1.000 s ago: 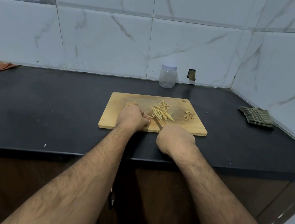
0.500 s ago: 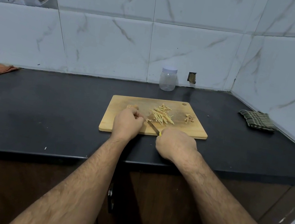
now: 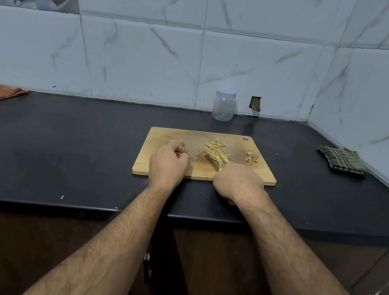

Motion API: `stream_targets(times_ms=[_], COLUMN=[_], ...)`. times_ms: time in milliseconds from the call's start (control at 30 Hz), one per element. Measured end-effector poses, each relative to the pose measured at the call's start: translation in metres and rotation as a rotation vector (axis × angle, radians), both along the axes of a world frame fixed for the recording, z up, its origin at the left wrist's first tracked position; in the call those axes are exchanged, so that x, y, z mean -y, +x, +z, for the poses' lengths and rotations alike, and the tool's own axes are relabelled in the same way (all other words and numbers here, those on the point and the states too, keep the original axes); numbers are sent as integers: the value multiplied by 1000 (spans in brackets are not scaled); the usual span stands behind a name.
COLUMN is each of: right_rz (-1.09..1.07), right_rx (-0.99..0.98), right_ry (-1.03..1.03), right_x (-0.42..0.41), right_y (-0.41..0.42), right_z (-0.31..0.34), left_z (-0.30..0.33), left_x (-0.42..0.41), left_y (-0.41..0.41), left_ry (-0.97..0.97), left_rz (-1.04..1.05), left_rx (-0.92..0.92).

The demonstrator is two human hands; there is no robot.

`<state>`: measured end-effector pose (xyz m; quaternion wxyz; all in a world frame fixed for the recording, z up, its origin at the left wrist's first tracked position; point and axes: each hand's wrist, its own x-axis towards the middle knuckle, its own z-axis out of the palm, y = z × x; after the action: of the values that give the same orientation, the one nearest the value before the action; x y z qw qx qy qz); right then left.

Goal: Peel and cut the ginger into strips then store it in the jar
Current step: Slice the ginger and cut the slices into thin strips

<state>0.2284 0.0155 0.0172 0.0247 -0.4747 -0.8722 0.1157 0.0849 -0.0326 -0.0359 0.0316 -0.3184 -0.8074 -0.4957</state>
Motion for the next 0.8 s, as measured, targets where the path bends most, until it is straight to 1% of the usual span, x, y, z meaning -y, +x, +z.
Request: stream_targets(times_ms=[100,200,267,400,500,600,667,800], right_rz=[-17,0,12,-2,-23,-18,-23,-27], right_rx=[-28,-63,-89,-134,-174,-195,-214,-228], right_ry=[-26,-42,-53,-64,-13,10,18,57], right_x=[-2,1,3,2,-1,-3,-4,-4], right_y=[0,-4,-8,-18,-18,-17,-17,-18], right_z=[2,4,4,-6,-14,-17,-20,-24], left_z=[1,3,4,10,15,19,21,23], left_x=[3,6,6,-2,-12,-20,-26,-31], left_y=[-1,-5,-9,-17,-23,-27,-29,-34], left_ry=[62,43,-31,-220,-329,-446,-504,-550], left_rz=[66,141,135,32,-24,-27,-26,0], left_rx=[28,17,-8,-90,-194,-288,-318,-318])
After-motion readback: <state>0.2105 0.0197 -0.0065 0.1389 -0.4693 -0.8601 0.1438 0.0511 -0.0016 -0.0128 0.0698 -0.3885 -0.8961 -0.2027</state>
